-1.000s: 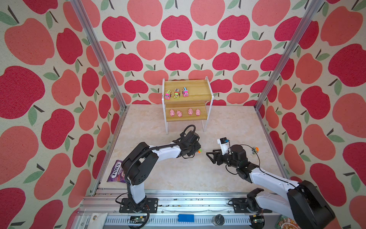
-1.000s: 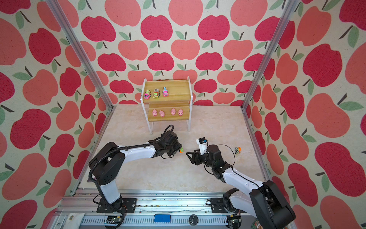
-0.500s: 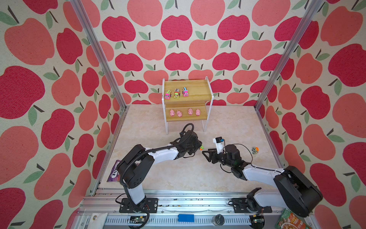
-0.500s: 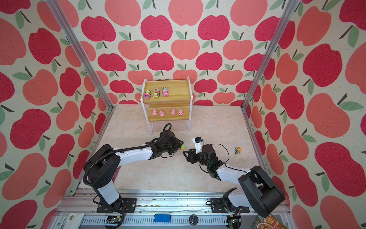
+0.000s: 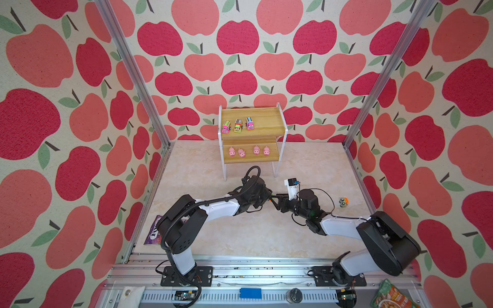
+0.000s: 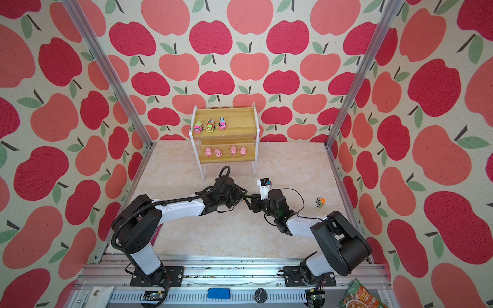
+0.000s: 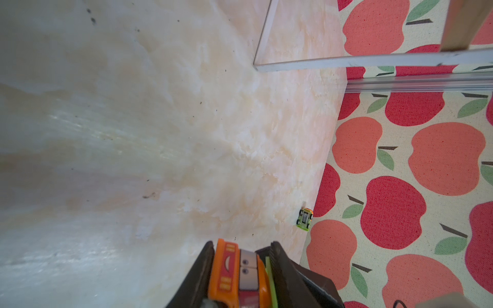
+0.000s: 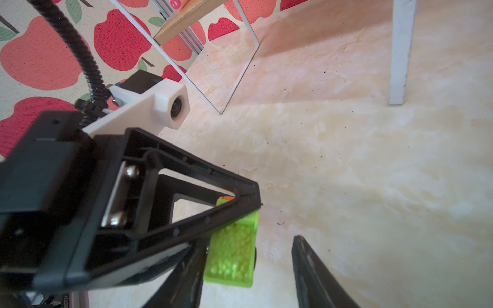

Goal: Organize plastic toys on shelves
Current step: Place the plastic toy at the center of the table.

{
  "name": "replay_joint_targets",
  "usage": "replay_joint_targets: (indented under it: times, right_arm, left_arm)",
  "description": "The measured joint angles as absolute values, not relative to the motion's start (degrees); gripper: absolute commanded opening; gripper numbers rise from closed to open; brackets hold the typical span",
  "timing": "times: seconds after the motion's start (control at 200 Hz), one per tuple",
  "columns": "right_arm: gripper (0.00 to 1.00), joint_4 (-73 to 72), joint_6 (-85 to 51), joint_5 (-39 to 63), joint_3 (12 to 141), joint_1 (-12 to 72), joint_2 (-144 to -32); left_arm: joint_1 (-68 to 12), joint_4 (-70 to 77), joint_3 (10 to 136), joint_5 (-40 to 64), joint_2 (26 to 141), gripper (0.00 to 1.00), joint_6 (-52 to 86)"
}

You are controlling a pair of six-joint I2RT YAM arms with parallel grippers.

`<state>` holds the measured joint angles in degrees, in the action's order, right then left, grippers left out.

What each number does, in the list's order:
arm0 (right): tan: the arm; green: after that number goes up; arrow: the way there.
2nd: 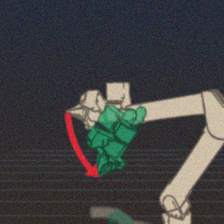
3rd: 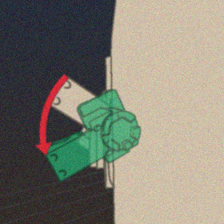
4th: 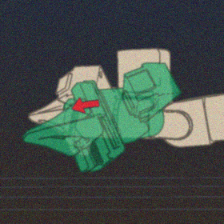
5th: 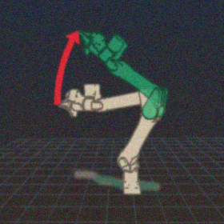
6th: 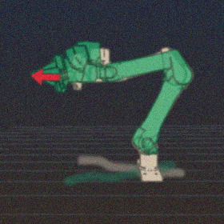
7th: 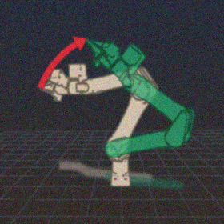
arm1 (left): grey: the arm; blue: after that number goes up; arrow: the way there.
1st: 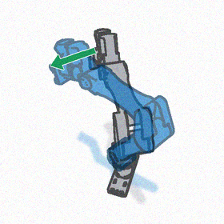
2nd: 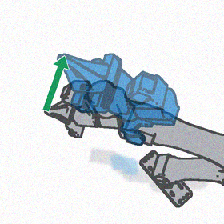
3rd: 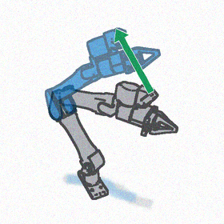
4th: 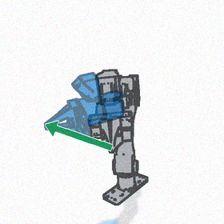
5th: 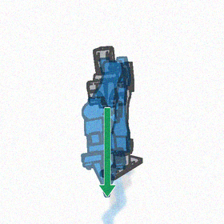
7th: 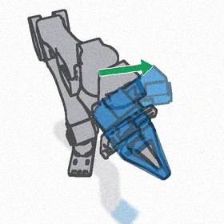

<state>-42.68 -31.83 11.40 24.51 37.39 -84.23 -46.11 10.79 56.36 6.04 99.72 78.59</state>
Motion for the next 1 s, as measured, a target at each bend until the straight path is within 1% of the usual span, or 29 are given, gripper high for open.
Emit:
replay_joint_targets:
  times: [0.2,0.295,0.525,0.585,0.665,0.805,0.901,0.996]
  right_arm:
    - [0.52,-43.59,-32.51,11.4,25.15,37.85,-85.89]
    - [0.5,-44.07,-32.71,11.4,25.69,37.89,-86.76]
    - [0.42,-44.14,-33.15,11.4,27.03,38.63,-88.38]
    - [0.37,-44.14,-33.28,11.4,27.27,38.81,-88.62]
    - [0.29,-44.14,-33.26,11.4,27.55,39.0,-88.75]
    - [0.22,-44.1,-33.34,11.38,27.86,39.0,-88.77]
    - [0.21,-44.07,-33.04,11.31,27.97,39.0,-88.77]
    - [0.2,-44.05,-32.38,11.46,27.97,39.0,-88.77]
  left_arm:
    - [-46.0,11.03,56.07,5.91,99.72,0.37,78.59]
    - [-45.74,11.03,56.07,5.82,99.72,0.37,78.59]
    - [-45.71,11.22,56.07,5.41,99.72,0.39,78.59]
    - [-45.69,11.4,56.07,5.41,99.72,0.4,78.59]
    - [-45.71,11.51,56.07,5.43,99.72,0.42,78.56]
    - [-45.71,11.99,56.07,5.43,99.72,0.45,78.56]
    - [-45.71,12.25,55.94,5.41,99.61,0.48,78.54]
    - [-45.69,12.23,54.96,5.41,98.7,0.56,78.43]
